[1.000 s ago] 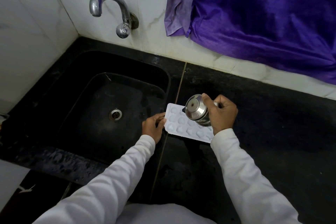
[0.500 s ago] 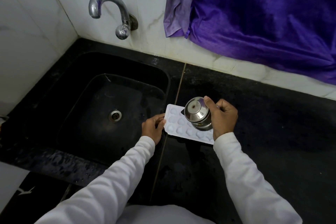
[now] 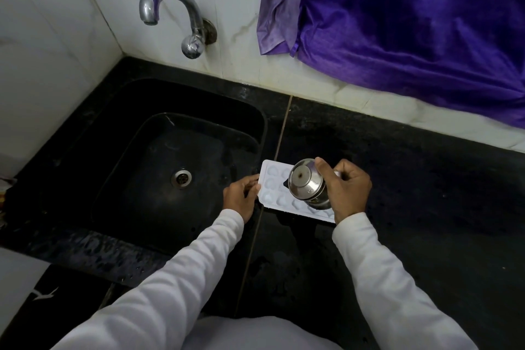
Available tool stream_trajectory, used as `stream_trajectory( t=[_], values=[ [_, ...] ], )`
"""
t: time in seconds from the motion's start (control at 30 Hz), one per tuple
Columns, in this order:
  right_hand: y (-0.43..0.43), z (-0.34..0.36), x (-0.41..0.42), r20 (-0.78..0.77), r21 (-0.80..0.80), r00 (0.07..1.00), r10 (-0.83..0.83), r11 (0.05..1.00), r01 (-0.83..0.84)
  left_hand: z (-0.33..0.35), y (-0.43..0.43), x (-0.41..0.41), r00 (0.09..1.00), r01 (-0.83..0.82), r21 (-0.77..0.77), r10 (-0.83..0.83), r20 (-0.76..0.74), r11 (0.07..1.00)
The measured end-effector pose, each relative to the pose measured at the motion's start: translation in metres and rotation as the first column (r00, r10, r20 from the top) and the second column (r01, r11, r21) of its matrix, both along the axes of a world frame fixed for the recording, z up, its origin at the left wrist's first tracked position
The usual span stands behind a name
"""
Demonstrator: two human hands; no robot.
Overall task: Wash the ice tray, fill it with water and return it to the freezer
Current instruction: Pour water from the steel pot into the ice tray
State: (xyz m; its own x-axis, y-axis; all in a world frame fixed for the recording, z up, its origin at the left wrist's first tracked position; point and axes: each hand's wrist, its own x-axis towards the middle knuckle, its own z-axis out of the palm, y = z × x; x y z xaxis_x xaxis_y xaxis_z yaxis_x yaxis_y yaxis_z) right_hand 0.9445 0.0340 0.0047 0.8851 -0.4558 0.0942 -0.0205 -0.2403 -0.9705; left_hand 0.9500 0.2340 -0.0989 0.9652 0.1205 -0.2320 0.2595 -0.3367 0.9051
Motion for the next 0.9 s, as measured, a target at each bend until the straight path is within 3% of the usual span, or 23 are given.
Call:
stream_trajectory(
  t=[0.9],
  values=[
    [0.0064, -0.0010, -0.0002, 0.027, -0.051, 0.999, 0.044, 0.998, -0.043, -0.0008, -0.0008, -0.0008, 1.000, -0.012, -0.018, 0.012, 0.004, 1.000]
  ],
)
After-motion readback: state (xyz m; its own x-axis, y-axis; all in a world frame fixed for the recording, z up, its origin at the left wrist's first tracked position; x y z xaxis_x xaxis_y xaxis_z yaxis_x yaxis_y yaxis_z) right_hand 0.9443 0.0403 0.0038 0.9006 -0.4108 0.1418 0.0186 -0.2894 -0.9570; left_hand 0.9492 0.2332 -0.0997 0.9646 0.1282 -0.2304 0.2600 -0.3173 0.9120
